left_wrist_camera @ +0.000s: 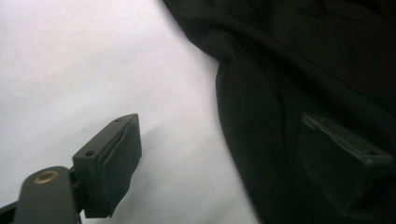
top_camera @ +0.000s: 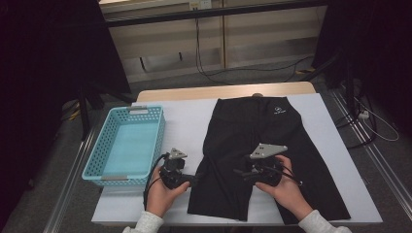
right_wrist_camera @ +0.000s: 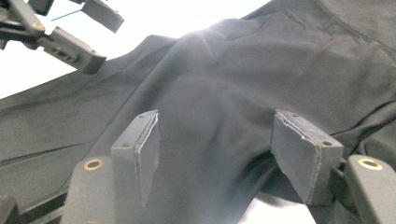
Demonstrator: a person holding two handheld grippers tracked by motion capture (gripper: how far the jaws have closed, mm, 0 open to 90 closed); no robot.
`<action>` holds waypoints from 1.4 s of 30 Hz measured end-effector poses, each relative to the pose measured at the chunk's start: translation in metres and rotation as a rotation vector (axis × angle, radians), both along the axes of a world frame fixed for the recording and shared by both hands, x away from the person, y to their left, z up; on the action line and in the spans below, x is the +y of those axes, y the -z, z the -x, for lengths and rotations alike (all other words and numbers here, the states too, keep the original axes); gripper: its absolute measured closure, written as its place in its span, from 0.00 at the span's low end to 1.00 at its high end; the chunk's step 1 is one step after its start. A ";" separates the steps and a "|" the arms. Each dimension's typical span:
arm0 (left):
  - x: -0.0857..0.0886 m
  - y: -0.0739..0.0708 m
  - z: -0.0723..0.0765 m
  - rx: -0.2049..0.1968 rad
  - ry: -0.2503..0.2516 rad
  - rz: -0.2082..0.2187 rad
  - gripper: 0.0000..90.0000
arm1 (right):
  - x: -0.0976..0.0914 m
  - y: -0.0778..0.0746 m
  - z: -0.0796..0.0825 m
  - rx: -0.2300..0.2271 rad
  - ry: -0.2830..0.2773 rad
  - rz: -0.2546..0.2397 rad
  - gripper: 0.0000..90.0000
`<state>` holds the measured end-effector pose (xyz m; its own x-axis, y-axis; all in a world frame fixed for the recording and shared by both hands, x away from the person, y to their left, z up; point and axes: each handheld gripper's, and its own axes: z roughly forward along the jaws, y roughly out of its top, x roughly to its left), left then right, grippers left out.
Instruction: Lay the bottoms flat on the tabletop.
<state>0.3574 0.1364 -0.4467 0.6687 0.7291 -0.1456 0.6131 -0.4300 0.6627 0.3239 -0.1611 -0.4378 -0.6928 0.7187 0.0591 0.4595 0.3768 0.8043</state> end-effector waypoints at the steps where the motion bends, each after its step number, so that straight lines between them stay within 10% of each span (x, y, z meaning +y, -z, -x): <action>1: 0.000 0.000 0.000 -0.009 0.013 -0.001 0.13 | 0.000 0.000 -0.001 -0.001 0.003 0.003 0.37; 5: -0.004 0.003 0.003 0.025 0.046 -0.022 0.20 | -0.002 -0.001 -0.002 -0.002 0.015 0.002 0.36; 11: -0.020 0.001 0.015 -0.034 0.084 -0.111 0.40 | -0.003 -0.001 -0.005 -0.008 0.026 0.005 0.36; 21: -0.027 -0.003 0.020 0.094 0.067 -0.021 0.97 | 0.000 -0.004 -0.016 -0.016 0.044 0.002 0.36; 31: -0.021 -0.020 0.021 0.100 0.067 0.128 0.99 | 0.012 -0.007 -0.040 0.003 0.068 -0.041 0.35; 42: -0.029 -0.021 0.026 0.088 0.108 0.166 0.99 | 0.039 -0.004 -0.064 0.032 0.072 -0.053 0.34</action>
